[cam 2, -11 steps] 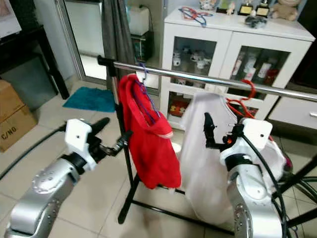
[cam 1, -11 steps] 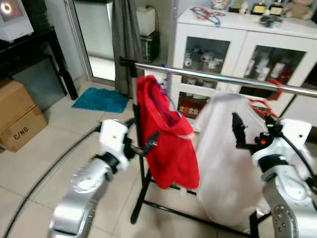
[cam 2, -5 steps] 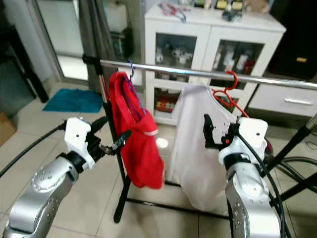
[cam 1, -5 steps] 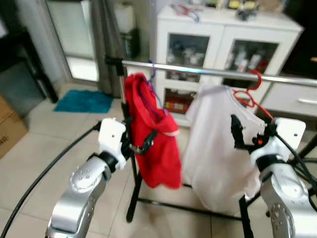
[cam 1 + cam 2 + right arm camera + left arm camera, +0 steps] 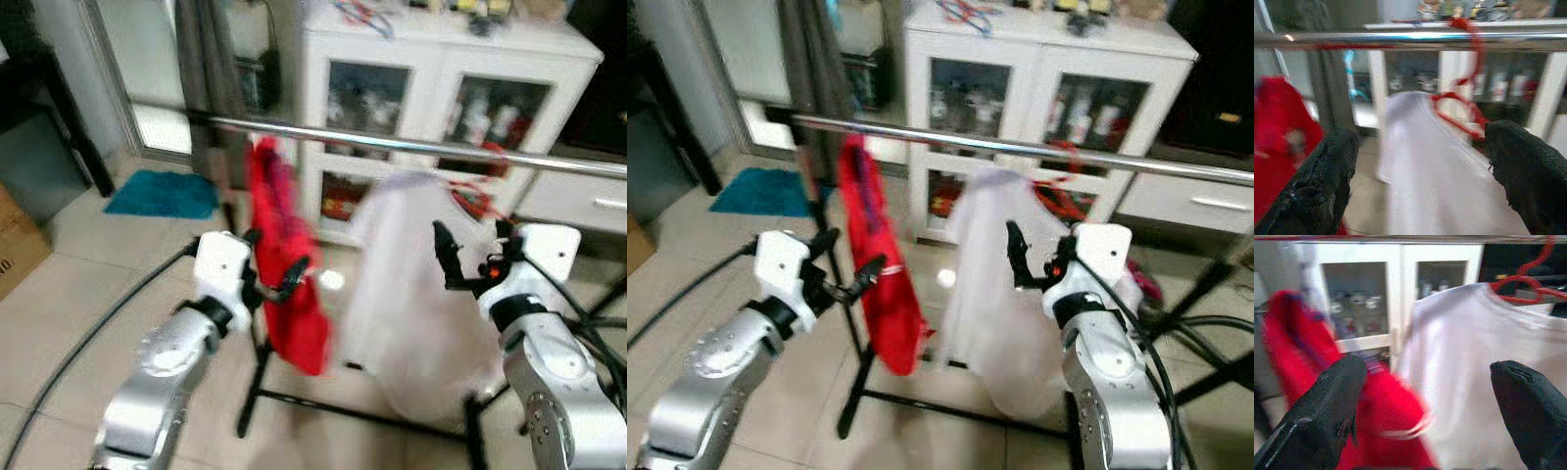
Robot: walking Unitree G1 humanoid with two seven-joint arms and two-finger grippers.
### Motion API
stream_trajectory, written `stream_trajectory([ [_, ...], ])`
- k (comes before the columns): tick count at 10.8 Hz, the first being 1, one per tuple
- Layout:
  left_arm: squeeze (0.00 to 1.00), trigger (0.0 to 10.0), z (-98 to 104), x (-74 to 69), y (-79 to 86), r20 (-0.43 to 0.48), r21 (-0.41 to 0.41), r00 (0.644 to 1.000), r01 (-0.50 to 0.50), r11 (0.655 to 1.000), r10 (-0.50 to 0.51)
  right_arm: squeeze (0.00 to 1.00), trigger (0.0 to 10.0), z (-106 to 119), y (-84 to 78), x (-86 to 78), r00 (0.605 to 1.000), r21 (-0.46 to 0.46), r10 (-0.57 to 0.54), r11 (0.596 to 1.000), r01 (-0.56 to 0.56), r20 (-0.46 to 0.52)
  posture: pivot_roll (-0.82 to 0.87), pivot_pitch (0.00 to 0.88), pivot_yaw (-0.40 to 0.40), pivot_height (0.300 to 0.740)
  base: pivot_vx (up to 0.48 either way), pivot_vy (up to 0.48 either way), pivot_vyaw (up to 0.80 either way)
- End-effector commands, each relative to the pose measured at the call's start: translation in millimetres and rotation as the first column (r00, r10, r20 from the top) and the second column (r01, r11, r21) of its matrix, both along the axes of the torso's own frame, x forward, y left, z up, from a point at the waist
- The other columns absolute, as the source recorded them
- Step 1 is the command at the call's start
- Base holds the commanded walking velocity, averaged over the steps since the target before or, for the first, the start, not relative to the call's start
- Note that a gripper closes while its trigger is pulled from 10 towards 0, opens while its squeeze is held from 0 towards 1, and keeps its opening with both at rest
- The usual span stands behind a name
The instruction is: Hang hanger
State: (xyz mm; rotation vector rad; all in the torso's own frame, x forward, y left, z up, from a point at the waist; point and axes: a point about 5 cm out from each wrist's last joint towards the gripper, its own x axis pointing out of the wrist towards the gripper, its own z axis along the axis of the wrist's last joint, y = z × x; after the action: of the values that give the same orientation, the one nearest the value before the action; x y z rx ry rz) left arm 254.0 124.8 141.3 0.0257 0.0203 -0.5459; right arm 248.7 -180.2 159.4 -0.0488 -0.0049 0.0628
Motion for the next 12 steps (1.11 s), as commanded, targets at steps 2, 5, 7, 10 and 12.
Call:
stream_trajectory([
  [2, 0.33, 10.0, 2, 1.5, 3.7, 0.013, 0.020, 1.000, -0.014, 1.000, 0.014, 0.00, 10.0, 3, 7.7, 2.1, 0.999, -0.014, 0.045, 0.999, -0.045, 0.011, -0.02, 0.000, -0.015, 0.740, 0.000, -0.384, 0.40],
  [5, 0.32, 10.0, 0, 1.1, 5.3, 0.005, 0.025, 1.000, -0.017, 1.000, 0.017, 0.00, 10.0, 3, 11.8, 8.1, 0.997, 0.031, 0.081, 0.996, -0.081, 0.009, -0.01, 0.000, -0.019, 0.740, 0.000, -0.114, 0.19],
  [7, 0.27, 10.0, 0, 1.0, 6.4, 0.004, 0.046, 1.000, 0.006, 0.999, -0.006, 0.00, 10.0, 2, 6.9, 15.9, 0.998, 0.037, 0.056, 0.998, -0.055, -0.015, 0.00, 0.000, -0.018, 0.740, 0.000, 0.000, 0.00],
  [10, 0.00, 10.0, 1, 1.3, 6.4, -0.022, 0.032, 0.999, 0.034, 0.999, -0.033, 0.00, 10.0, -1, 0.5, 43.2, 0.996, 0.046, 0.056, 0.998, -0.053, -0.071, 0.00, 0.000, -0.013, 0.740, 0.000, 0.000, 0.00],
  [12, 0.00, 10.0, 3, -4.5, -0.7, -0.031, 0.052, 0.982, 0.187, 0.981, -0.185, 0.00, 10.0, 4, -6.6, 84.2, 0.994, -0.021, 0.032, 0.999, -0.035, -0.105, 0.02, 0.000, -0.011, 0.740, 0.000, 0.000, 0.00],
])
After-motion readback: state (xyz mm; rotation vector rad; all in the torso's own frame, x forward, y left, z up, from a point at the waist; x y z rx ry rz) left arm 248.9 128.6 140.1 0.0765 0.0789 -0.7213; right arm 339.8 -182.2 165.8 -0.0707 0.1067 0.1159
